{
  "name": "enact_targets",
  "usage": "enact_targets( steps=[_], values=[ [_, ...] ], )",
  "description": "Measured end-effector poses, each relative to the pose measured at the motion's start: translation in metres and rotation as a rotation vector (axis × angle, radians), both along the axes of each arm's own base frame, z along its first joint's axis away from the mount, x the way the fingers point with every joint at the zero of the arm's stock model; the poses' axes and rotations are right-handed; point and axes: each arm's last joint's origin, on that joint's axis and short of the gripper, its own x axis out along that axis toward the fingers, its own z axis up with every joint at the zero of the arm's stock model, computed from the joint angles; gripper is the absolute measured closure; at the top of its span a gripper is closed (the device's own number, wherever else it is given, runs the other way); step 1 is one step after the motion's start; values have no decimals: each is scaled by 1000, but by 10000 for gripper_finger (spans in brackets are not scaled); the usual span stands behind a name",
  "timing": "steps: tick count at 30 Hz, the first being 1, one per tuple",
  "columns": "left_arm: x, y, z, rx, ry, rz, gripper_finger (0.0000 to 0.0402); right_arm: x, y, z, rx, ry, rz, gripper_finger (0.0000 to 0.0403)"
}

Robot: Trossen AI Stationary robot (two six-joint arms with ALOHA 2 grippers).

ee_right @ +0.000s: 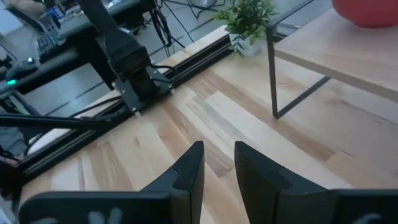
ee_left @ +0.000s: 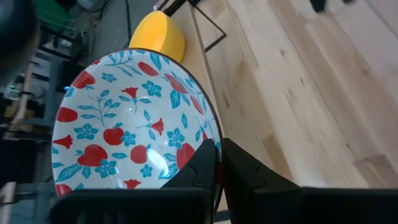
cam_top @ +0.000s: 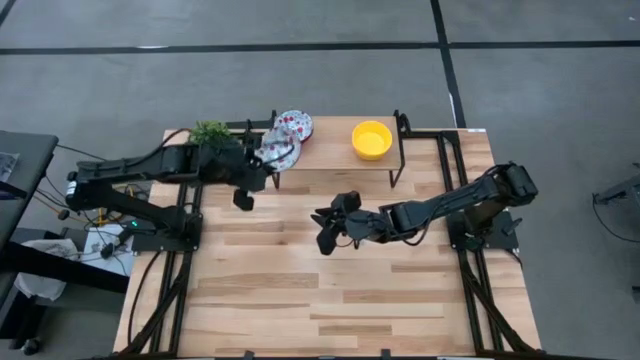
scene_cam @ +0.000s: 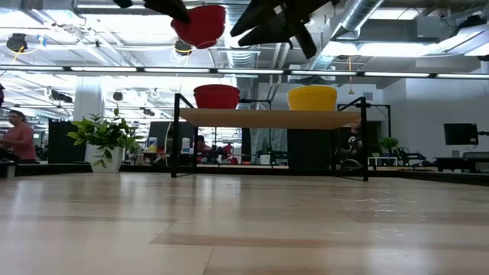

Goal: Pick & Place Mini bowls
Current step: Stack the red and blue bowl on top of the other red and blue bowls on the shelf

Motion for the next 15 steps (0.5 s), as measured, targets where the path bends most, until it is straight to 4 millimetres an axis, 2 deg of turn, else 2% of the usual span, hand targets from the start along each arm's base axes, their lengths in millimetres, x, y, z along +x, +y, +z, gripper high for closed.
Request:
enact_targets(
  steps=[4, 8, 15],
  values=[
    [7, 18, 7, -62, -9, -4, 389, 8, 3, -2, -49, 22, 24, 324],
    [12, 36, 10, -116, 5, -15, 390, 8, 9, -2, -88, 46, 90, 324],
    [23, 62, 8, -73, 46, 17, 390, -10, 10, 8, -101, 128, 124, 324]
  ],
)
